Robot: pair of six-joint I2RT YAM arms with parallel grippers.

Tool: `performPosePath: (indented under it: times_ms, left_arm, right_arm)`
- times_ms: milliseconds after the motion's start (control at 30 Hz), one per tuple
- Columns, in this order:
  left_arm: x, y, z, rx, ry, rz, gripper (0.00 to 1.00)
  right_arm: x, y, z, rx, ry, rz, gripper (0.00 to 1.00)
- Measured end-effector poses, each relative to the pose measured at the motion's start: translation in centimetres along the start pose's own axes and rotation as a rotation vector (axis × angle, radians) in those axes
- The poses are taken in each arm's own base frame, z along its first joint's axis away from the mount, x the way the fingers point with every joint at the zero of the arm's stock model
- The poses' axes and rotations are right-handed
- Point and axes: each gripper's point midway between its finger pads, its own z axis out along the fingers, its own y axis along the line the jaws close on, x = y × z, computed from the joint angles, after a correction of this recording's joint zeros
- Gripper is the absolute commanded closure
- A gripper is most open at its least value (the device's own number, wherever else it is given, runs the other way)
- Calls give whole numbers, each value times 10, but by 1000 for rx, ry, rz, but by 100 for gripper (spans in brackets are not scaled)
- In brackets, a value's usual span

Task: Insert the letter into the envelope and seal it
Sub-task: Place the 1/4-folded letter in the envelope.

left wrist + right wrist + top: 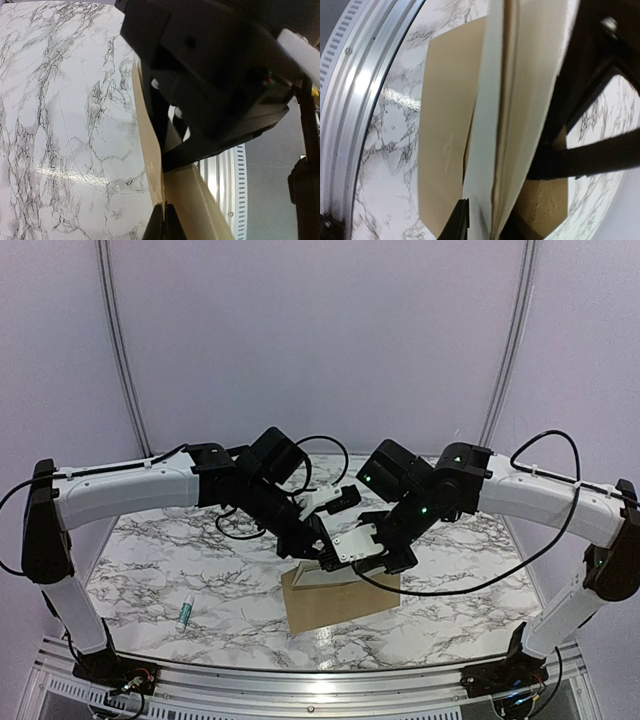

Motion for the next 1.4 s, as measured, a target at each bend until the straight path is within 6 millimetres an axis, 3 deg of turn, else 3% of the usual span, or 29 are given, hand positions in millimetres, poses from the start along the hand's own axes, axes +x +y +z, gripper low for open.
performPosePath:
  times_ms: [133,300,667,1400]
  left_arm:
    - [0,2,-1,-4,-1,-3,100]
    - [0,4,-2,-6,-3,-5,100]
    - [1,4,-2,-5,0,-4,100]
    - [3,5,0,-6,6,-18,100]
  right_arm:
    - [-4,1,-1,-7,-22,18,74]
    - [-7,2,-4,-6,-38,34,77]
    - [-19,-4,-4,7,-99,107,100]
    - [-10,-5,17,-2,-52,153,100]
